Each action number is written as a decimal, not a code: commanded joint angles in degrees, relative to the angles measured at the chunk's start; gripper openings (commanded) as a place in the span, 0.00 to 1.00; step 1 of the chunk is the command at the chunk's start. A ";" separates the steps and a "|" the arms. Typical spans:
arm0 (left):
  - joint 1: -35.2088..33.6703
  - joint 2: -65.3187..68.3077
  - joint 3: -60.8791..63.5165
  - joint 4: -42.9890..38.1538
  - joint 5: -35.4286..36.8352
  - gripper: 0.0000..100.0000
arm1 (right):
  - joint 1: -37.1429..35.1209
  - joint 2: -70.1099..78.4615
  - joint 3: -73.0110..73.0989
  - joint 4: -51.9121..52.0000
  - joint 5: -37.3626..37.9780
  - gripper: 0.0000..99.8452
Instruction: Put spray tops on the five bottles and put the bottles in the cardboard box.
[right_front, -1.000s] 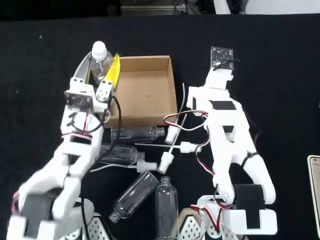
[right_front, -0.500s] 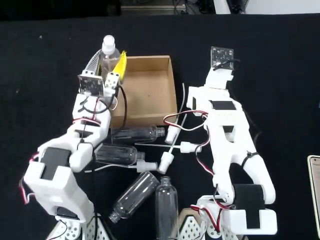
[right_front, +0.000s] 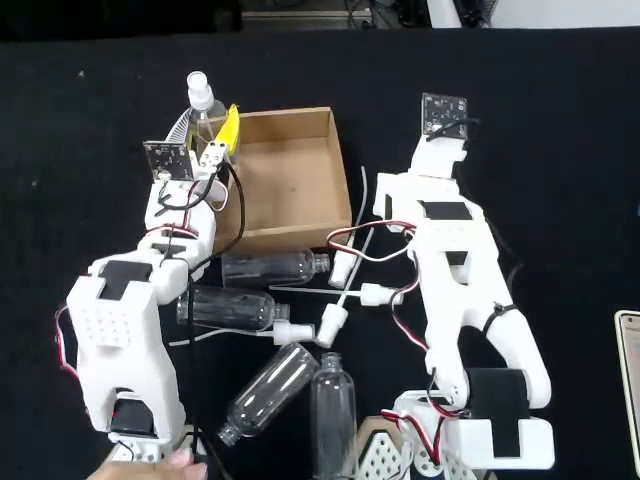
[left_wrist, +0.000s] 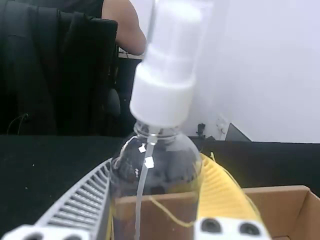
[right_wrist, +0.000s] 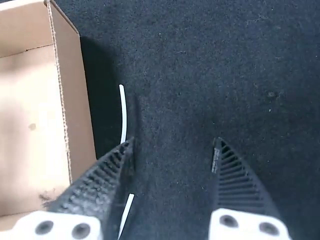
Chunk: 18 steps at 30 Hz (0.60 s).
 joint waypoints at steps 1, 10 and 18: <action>-0.57 2.11 -6.55 -1.32 0.62 0.03 | 1.23 -3.38 -0.40 -1.32 0.00 0.21; -0.48 6.59 -7.96 -1.32 0.26 0.10 | 1.23 -3.38 -0.48 -1.32 0.00 0.21; -0.48 6.68 -7.60 -1.32 0.26 0.27 | 1.23 -3.38 -0.48 -1.32 0.00 0.21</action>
